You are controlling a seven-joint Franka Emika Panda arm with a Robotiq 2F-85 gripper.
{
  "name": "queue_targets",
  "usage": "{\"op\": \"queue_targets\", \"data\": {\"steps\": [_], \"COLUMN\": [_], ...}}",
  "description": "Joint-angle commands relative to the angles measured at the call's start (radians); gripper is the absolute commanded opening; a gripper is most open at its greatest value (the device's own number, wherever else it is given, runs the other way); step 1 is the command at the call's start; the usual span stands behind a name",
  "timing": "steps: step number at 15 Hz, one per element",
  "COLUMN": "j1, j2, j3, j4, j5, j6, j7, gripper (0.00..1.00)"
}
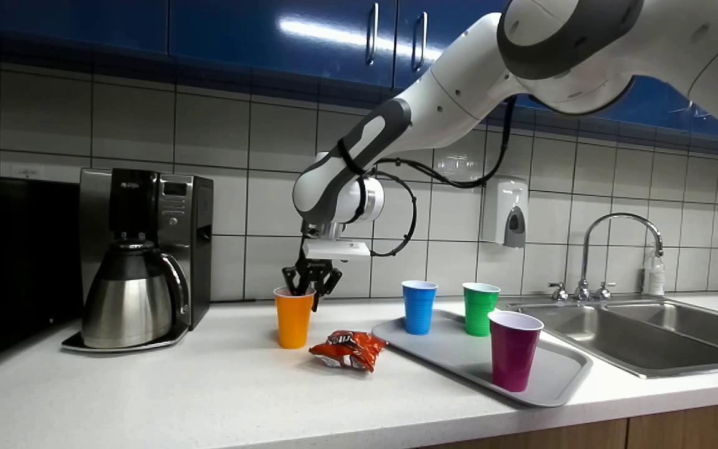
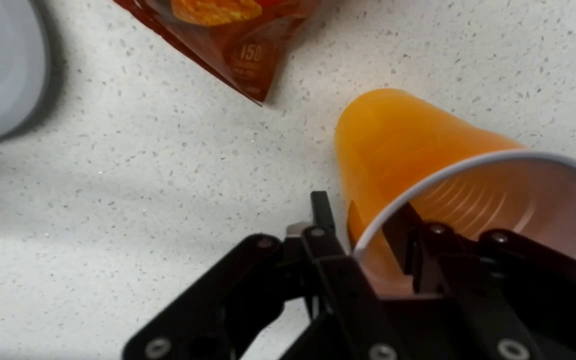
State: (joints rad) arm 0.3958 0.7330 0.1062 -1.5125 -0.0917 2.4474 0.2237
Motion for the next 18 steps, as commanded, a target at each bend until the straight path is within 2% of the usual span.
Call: {"op": "queue_targets", "data": {"steps": [1,3,10,18], "j1": [0.009,0.012,0.014,-0.036], "j2": [0.012,0.012,-0.006,-0.037], "j3": [-0.002,-0.003,0.008,0.029], "j4": [0.028,0.029,0.053,0.075], "j5": [-0.008,-0.009,0.002,0.038], "j6": [-0.021,-0.024,-0.037,-0.031], "j7": [-0.003,-0.001,-0.006,-0.056], "gripper": [0.03,0.0,0.0,0.0]}}
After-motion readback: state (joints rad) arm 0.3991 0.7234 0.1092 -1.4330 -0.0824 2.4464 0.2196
